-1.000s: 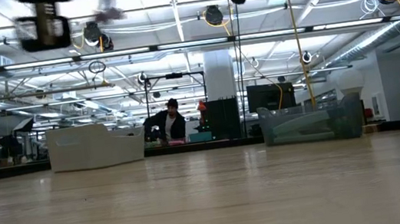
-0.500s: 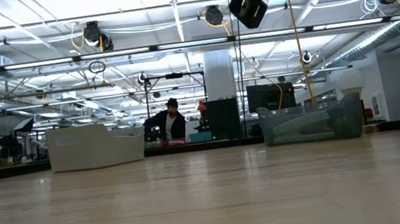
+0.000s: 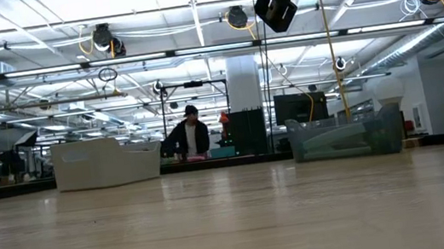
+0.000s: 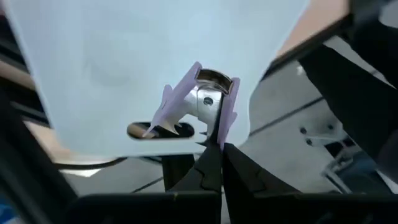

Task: Pick and place Stapler, Stapler remover, tape
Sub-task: Put the violet staple remover into the white bin

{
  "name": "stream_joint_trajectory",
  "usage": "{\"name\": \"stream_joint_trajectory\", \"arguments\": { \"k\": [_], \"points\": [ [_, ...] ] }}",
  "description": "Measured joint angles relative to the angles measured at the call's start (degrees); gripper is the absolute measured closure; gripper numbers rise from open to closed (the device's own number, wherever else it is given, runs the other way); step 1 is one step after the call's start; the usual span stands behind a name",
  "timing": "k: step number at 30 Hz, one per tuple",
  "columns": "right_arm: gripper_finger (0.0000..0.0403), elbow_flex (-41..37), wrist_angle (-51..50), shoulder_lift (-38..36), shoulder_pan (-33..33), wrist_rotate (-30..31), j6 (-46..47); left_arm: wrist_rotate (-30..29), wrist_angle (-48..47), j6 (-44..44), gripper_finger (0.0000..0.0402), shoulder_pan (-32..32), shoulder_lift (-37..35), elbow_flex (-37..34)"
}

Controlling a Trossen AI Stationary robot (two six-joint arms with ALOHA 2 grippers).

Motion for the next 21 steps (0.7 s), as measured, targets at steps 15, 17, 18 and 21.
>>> {"name": "stream_joint_trajectory", "arguments": {
  "k": [15, 17, 18, 21],
  "points": [
    [0.0232, 0.0, 0.0, 0.01, 0.0, 0.16, 0.4, -2.52, 0.27, -0.39, 0.0401, 0.15, 11.63, 0.01],
    [0.0232, 0.0, 0.01, 0.01, 0.0, 0.14, 0.4, -3.5, -0.16, -1.09, 0.0401, -0.02, 12.07, 0.0],
    [0.0232, 0.0, 0.0, 0.0, 0.0, 0.16, 0.42, -4.03, -0.33, -1.17, 0.0401, -0.07, 12.28, 0.01],
    [0.0232, 0.0, 0.04, 0.0, 0.0, 0.15, 0.42, -5.21, -0.91, -1.27, 0.0401, -0.07, 13.23, 0.01]
  ]
}}
